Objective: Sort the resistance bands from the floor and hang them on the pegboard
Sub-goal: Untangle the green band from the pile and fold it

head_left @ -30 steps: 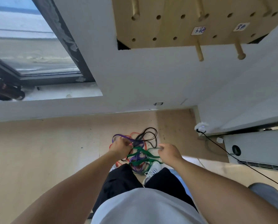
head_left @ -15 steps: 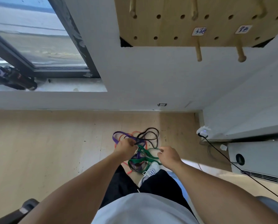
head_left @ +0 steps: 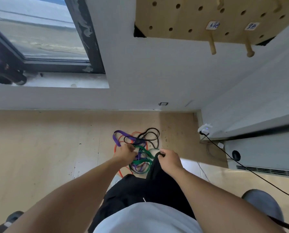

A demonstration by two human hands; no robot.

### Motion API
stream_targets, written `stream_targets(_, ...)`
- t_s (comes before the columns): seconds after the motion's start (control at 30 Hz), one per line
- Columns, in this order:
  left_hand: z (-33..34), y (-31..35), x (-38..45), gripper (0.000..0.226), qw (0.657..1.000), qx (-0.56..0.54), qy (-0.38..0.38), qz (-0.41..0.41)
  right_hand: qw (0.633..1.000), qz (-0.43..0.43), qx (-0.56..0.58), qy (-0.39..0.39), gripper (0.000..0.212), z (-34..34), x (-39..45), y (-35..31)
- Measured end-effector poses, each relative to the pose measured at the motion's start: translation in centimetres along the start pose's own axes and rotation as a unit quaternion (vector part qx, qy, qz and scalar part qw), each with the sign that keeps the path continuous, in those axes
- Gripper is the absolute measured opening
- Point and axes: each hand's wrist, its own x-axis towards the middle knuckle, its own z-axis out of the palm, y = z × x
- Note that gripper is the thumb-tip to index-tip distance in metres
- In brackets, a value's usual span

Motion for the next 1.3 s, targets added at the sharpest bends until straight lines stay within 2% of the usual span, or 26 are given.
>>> stream_targets(0.13, 0.0, 0.0, 0.2, 0.034, 0.999, -0.031, 0.019, -0.005, 1.000, -0.025, -0.015, 0.003, 0.044, -0.5, 0.3, -1.6)
stream_targets(0.37, 0.4, -0.3, 1.1, 0.029, 0.996, -0.082, 0.044, -0.012, 0.996, -0.055, -0.075, -0.015, 0.041, -2.4, 3.5, -3.8)
stream_targets(0.57, 2.7, 1.3, 2.9, 0.032, 0.976, -0.171, 0.115, -0.071, 0.974, -0.133, -0.171, -0.072, 0.033, -4.3, 9.4, -3.3)
stream_targets(0.67, 5.5, 3.7, 4.4, 0.026, 0.964, -0.205, 0.137, -0.105, 0.962, -0.150, -0.203, -0.106, 0.034, -5.7, 13.4, -1.3)
stream_targets(0.8, 9.6, 7.0, 5.8, 0.035, 0.943, -0.247, 0.150, -0.168, 0.938, -0.159, -0.256, -0.170, 0.034, -7.4, 18.2, 1.5)
stream_targets(0.87, 11.4, 7.9, 7.0, 0.029, 0.931, -0.281, 0.151, -0.176, 0.931, -0.162, -0.267, -0.188, 0.032, -7.1, 20.5, 2.4)
stream_targets(1.0, 14.2, 5.9, 11.8, 0.030, 0.924, -0.307, 0.148, -0.176, 0.924, -0.161, -0.284, -0.198, 0.037, -2.6, 26.5, 3.5)
stream_targets(1.2, 18.2, -4.1, 22.8, 0.041, 0.954, -0.202, 0.125, -0.180, 0.915, -0.190, -0.282, -0.215, 0.034, 10.4, 36.3, 5.8)
stream_targets(1.3, 18.7, -8.7, 29.0, 0.038, 0.960, -0.182, 0.135, -0.165, 0.909, -0.213, -0.288, -0.215, 0.038, 17.9, 42.2, 8.0)
